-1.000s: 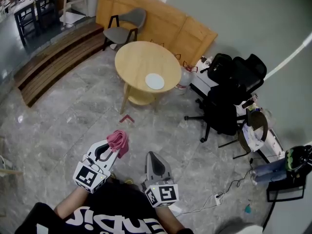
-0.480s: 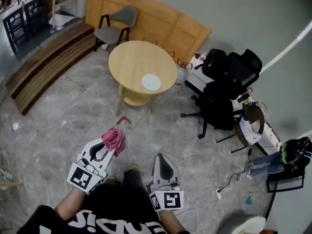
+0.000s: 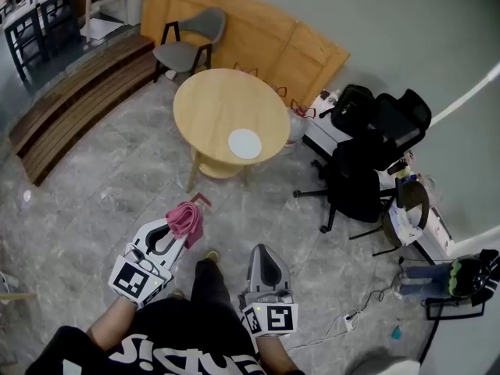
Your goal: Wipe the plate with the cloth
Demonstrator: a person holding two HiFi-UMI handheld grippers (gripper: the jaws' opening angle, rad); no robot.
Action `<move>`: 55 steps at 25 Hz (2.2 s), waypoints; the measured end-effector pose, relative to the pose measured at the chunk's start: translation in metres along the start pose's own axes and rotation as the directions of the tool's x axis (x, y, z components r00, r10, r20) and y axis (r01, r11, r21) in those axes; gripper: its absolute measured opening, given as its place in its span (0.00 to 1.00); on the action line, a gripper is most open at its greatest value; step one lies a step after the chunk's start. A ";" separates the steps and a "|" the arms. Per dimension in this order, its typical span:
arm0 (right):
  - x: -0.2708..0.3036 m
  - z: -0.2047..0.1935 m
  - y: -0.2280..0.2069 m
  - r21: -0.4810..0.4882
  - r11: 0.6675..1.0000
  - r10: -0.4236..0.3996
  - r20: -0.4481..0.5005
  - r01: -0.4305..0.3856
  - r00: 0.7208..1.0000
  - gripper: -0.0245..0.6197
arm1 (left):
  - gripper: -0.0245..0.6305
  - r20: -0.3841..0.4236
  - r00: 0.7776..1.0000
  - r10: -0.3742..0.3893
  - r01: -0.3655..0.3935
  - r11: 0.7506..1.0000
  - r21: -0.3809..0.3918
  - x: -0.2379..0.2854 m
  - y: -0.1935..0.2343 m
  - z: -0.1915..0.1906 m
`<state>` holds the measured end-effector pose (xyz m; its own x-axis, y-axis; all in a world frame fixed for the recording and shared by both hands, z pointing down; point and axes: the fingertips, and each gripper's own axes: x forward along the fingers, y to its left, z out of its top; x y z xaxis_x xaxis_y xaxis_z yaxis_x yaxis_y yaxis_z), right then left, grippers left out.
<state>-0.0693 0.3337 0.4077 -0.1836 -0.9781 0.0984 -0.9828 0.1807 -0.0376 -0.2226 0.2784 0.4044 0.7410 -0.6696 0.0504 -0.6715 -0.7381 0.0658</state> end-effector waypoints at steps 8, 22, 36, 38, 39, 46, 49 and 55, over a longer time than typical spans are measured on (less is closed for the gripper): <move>0.068 0.007 -0.046 0.015 0.998 0.062 -0.009 -0.062 0.998 0.07 | 0.14 0.008 1.000 -0.001 0.001 1.000 -0.018 0.078 0.022 0.009; 0.149 0.003 -0.140 0.060 0.986 0.158 -0.038 -0.156 0.987 0.07 | 0.14 0.010 0.997 0.072 -0.072 0.996 -0.046 0.204 0.052 0.019; 0.233 -0.007 -0.187 0.094 0.979 0.187 -0.054 -0.181 0.981 0.07 | 0.14 -0.014 0.996 0.089 -0.090 0.994 -0.062 0.282 0.099 0.012; 0.252 -0.006 -0.195 0.097 0.979 0.183 -0.061 -0.177 0.981 0.07 | 0.14 -0.020 0.997 0.079 -0.080 0.995 -0.064 0.300 0.110 0.014; 0.261 -0.003 -0.199 0.096 0.980 0.183 -0.065 -0.177 0.981 0.07 | 0.14 -0.022 0.997 0.073 -0.074 0.995 -0.066 0.309 0.116 0.015; 0.331 -0.008 -0.225 0.094 0.986 0.145 -0.107 -0.135 0.984 0.07 | 0.14 -0.060 0.998 0.027 -0.031 0.996 -0.084 0.362 0.164 0.007; 0.360 -0.021 -0.234 0.094 0.990 0.121 -0.152 -0.108 0.981 0.07 | 0.14 -0.077 0.997 -0.007 0.000 0.996 -0.093 0.378 0.188 -0.008; 0.406 -0.039 -0.250 0.118 0.990 0.101 -0.219 -0.076 0.970 0.07 | 0.14 -0.149 0.985 -0.086 0.074 0.993 -0.088 0.416 0.221 -0.031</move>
<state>0.1015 -0.1050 0.4957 -0.2816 -0.9082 0.3096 -0.9568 0.2415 -0.1618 -0.0624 -0.1604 0.4712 0.7889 -0.5837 0.1921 -0.6118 -0.7754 0.1563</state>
